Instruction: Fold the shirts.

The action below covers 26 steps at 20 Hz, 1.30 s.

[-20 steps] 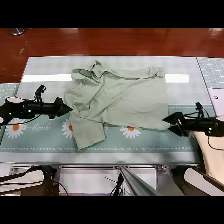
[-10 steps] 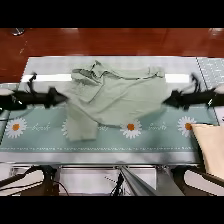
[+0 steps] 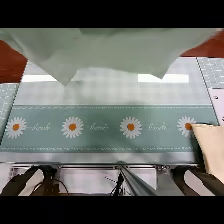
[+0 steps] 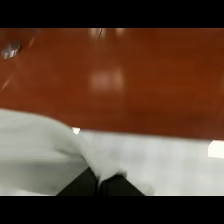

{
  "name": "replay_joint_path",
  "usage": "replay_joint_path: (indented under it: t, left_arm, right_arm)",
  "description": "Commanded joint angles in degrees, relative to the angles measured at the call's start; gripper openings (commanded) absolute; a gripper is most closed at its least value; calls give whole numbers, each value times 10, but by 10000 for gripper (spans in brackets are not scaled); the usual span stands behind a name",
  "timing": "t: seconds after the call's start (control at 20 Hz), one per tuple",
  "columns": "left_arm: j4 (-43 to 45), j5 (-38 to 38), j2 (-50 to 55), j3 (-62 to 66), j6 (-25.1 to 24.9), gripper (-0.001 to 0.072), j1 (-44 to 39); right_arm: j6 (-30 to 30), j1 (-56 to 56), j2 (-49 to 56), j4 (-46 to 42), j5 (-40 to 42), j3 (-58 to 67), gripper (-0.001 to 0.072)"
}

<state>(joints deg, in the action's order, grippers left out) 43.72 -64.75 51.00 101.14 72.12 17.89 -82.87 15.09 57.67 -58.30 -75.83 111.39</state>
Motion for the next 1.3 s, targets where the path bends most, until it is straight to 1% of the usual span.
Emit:
replay_joint_path:
  t: [0.0, 0.1, 0.2, 0.3, 0.4, 0.5, 0.6, 0.75, 0.85, 0.9, 0.95, 1.05, 1.2, 1.25]
  left_arm:
    - [184, -3, -96, 81, 39, 18, 1]
    - [256, -59, -148, 81, 40, 18, 1]
    - [317, -113, -189, 75, 62, 18, -1]
    - [351, -113, -230, 47, 82, 18, -16]
    - [361, -114, -263, 18, 125, 18, -33]
    - [361, -114, -280, -23, 126, 18, -36]
    - [354, -114, -279, -83, 127, 18, -36]
    - [306, -110, -257, -202, 126, 18, -36]
    - [266, -78, -232, -273, 111, 18, -36]
    - [254, -47, -214, -306, 106, 18, -36]
    - [236, -16, -192, -334, 106, 18, -36]
    - [189, 25, -130, -376, 78, 18, -36]
    - [154, 77, -4, -389, 66, 18, -40]
    - [140, 106, 42, -386, 66, 18, -44]
  right_arm:
    - [-20, 0, -104, -73, -37, 45, 27]
    - [-37, 0, -151, -108, -64, 45, 28]
    - [-54, 0, -187, -142, -94, 45, 27]
    - [-61, 0, -208, -156, -121, 45, 28]
    - [-63, 0, -216, -158, -153, 44, 27]
    - [-72, -1, -216, -155, -181, 29, 28]
    - [-74, -1, -216, -131, -187, -14, 27]
    - [-64, -1, -216, -105, -180, -129, 28]
    - [-51, -1, -209, -106, -158, -226, 27]
    - [-49, -1, -198, -106, -139, -276, 27]
    - [-42, -1, -184, -103, -112, -320, 27]
    - [-18, -1, -139, -82, -30, -396, 27]
    - [27, -5, -20, -47, 79, -433, 27]
    - [28, -11, 20, -48, 127, -432, 27]
